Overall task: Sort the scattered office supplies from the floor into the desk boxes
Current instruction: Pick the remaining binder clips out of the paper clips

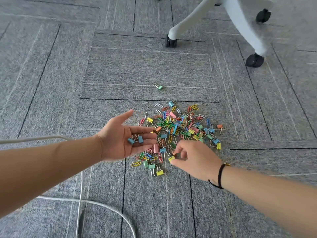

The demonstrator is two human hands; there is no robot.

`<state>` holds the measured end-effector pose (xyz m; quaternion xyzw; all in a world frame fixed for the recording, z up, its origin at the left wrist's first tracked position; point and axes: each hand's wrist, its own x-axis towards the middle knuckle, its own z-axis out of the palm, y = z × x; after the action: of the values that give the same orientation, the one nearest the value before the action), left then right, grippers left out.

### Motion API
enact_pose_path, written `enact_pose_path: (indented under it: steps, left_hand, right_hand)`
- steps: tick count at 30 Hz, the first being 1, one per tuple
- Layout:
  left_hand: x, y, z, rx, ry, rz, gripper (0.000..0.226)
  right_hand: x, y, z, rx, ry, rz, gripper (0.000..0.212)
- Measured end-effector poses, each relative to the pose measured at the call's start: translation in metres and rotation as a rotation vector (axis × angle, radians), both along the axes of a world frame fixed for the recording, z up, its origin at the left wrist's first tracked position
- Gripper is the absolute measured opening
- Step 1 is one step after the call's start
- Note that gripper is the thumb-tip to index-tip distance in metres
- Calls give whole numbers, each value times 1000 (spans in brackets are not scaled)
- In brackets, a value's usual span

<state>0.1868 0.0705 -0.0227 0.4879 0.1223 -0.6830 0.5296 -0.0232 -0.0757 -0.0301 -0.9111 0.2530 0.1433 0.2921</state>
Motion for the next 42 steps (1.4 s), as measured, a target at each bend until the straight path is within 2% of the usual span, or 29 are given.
enact_pose_path:
  steps: [4,7,11,17,24,32,38,40,42]
  left_hand:
    - [-1,-2,0,-10,-4,3,85]
    - [-5,-4,1,-16,3,-20,87]
    - [-7,-2,-1,-8,9,-37,88]
    - [-6,-5,-3,-9,12,-31,89]
    - [-6,-6,-5,-17,7,-62,90]
    - [-5,-3,-4,-21,10,-44,88]
    - [-8,-4,-4,-37,5,-74,87]
    - [-9,-4,-5,-33,6,-82,87]
    - [-10,-6,-3,-22,4,-75,88]
  right_hand:
    - [11,14,-9,-165,40,24,23]
    - [15,16,-11,-203,18,52,17]
    - [10,12,-12,-164,8,19,15]
    - [12,2,-12,-52,-6,41,35]
    - [13,4,-15,-20,53,22,38]
    - [16,0,-5,-64,169,131,18]
    - [8,2,-6,-163,140,206,9]
    - [7,-1,-7,-135,141,185,14]
    - [8,-6,-2,-1,138,100,15]
